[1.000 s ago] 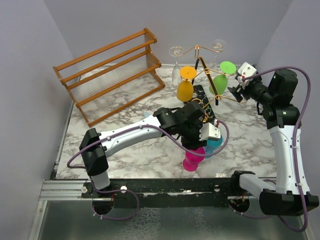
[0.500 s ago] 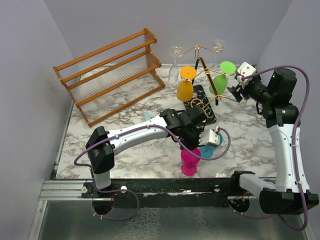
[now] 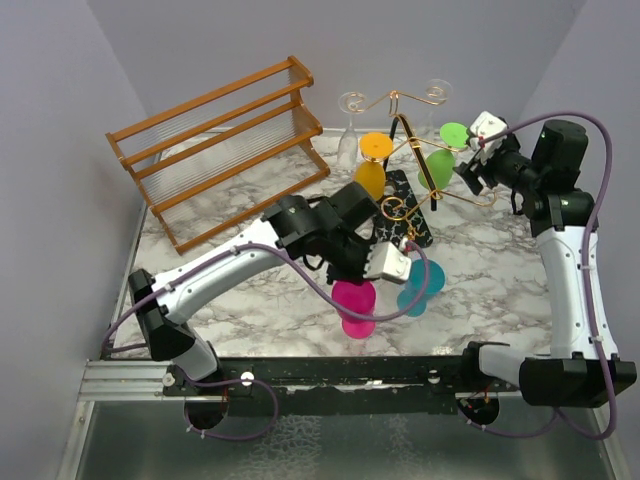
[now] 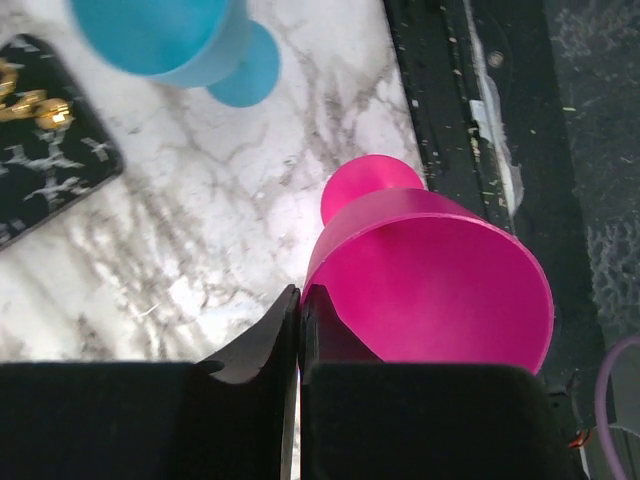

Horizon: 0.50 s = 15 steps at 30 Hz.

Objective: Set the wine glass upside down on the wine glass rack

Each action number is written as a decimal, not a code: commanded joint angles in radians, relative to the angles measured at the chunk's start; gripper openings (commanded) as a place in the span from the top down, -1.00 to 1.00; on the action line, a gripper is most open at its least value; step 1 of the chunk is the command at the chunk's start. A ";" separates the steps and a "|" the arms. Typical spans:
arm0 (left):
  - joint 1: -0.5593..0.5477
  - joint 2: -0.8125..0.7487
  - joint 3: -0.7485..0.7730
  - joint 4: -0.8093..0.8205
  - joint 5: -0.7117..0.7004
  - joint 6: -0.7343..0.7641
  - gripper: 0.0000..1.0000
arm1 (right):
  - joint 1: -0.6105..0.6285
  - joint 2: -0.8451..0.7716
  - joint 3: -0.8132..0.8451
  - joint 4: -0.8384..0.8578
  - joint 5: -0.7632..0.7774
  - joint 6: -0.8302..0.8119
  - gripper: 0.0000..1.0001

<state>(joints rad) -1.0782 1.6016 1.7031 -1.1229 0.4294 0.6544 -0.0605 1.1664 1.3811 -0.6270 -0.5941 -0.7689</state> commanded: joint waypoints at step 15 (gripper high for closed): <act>0.718 -0.271 0.281 -0.029 0.437 -0.126 1.00 | -0.005 0.146 0.291 -0.115 -0.029 0.135 -0.59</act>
<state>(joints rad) -0.5312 1.4002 1.9400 -1.2205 0.6743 0.6369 -0.0608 1.3083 1.6581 -0.7197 -0.5915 -0.6872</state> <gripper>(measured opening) 0.019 0.760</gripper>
